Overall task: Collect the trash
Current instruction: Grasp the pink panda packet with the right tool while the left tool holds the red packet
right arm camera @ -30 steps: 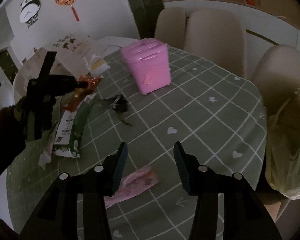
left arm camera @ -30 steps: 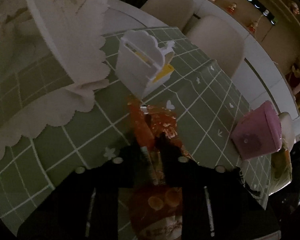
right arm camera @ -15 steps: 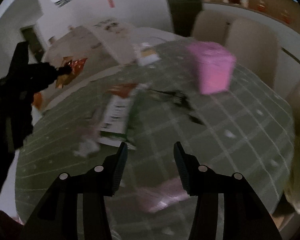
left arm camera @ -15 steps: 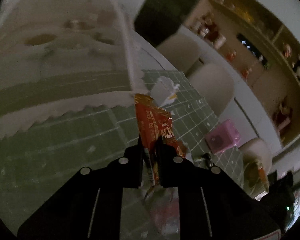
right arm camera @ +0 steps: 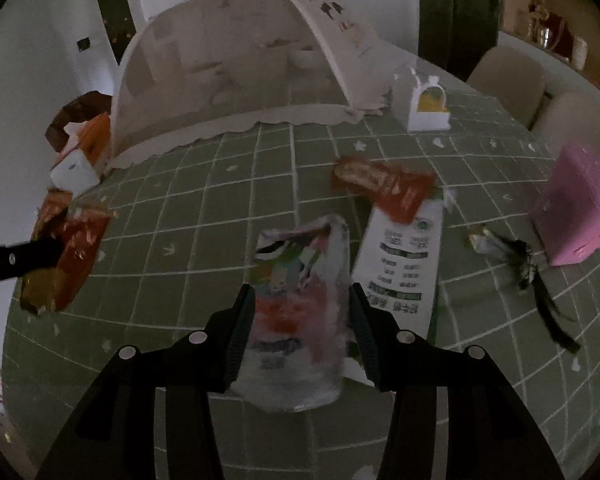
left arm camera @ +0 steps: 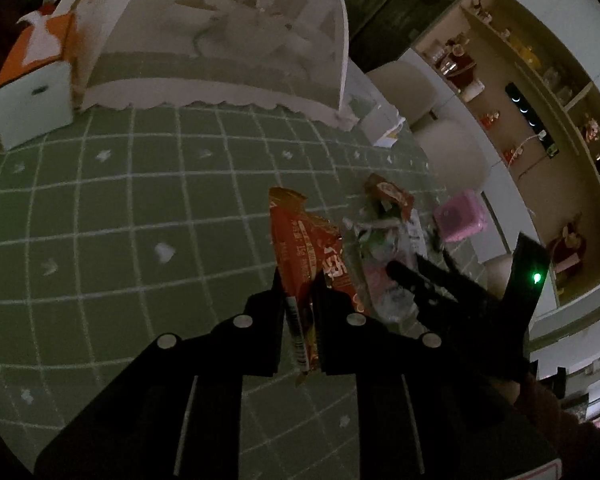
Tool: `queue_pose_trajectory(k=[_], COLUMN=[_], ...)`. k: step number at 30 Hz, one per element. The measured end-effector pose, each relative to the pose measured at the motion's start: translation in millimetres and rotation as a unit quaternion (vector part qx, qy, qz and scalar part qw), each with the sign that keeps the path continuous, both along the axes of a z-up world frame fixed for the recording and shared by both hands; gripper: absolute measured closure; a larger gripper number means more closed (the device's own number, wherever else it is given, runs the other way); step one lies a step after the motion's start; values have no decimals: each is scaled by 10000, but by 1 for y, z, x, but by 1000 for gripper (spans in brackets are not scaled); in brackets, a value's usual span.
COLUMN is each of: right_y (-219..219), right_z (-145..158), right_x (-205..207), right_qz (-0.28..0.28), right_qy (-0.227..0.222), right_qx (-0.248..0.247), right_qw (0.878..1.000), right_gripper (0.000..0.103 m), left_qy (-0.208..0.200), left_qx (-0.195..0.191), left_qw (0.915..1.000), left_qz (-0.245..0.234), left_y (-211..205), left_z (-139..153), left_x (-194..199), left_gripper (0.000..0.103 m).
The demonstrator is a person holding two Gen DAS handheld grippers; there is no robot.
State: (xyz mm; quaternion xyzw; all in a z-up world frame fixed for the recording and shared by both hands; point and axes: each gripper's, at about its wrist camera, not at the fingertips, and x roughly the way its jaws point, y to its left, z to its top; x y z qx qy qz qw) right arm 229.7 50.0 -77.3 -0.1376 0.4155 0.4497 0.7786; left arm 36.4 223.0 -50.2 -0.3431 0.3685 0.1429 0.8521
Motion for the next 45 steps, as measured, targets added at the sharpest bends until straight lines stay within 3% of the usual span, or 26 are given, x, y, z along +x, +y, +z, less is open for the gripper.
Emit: queue_pose_trajectory(k=[2, 5, 8, 11, 13, 15, 16, 19, 29, 32, 35, 37, 39, 41, 42, 45], right_y=[-1, -2, -3, -10, -15, -18, -19, -15, 46, 58, 70, 66, 58, 49, 40, 12], right_z=[2, 1, -2, -4, -7, -10, -12, -18, -26, -28, -31, -32, -30, -28, -25, -12], right_x=[-9, -18, -19, -32, -36, -36, -34, -26, -17, -21, -35, -40, -40, -39, -38, -40], right_qz=[26, -13, 22, 56, -51, -358, -496, -837, -1142, -1048, -723, -499, -456, -464, -521, -693], right_qy=[63, -88, 257, 471, 648, 718, 777, 1036, 674, 357, -261, -254, -256, -124, -35, 56], right_qx=[79, -47, -10, -13, 33, 59, 145, 332, 12, -167, -632, -568, -557, -506, -439, -241], right_qw=[9999, 9999, 9997, 9989, 9979, 9968, 9956, 9905, 9912, 9937, 9950, 9968, 9971, 9976, 9977, 9973], right_gripper=[58, 72, 87, 87, 85, 55, 51, 51, 48, 45, 45, 45, 65, 73, 85, 95], left_qy=[9, -11, -27, -27, -38, -37, -24, -17, -27, -39, -49, -49, -42, -35, -27, -31], left_qx=[-9, -73, -42, -50, -66, -93, -99, -81, -125, -171, -216, -237, -248, -246, -227, -203], left_qw=[10000, 10000, 9999, 9995, 9994, 9993, 9993, 9993, 9995, 9995, 9995, 9995, 9995, 9995, 9994, 9992], left_qz=[2, -12, -149, -302, -346, -352, -350, -373, -286, -267, -224, -194, -177, -205, -243, -334], left_y=[3, 6, 5, 2, 2, 4, 6, 10, 33, 36, 37, 37, 37, 36, 35, 29], left_z=[-1, -2, -1, -1, -2, -3, -4, -3, -11, -14, -16, -16, -16, -15, -14, -11], left_x=[-8, -12, -14, -15, -17, -18, -18, -20, -22, -20, -20, -21, -23, -23, -22, -19], left_gripper=[91, 91, 91, 91, 91, 91, 90, 90, 90, 90, 91, 91, 90, 90, 90, 90])
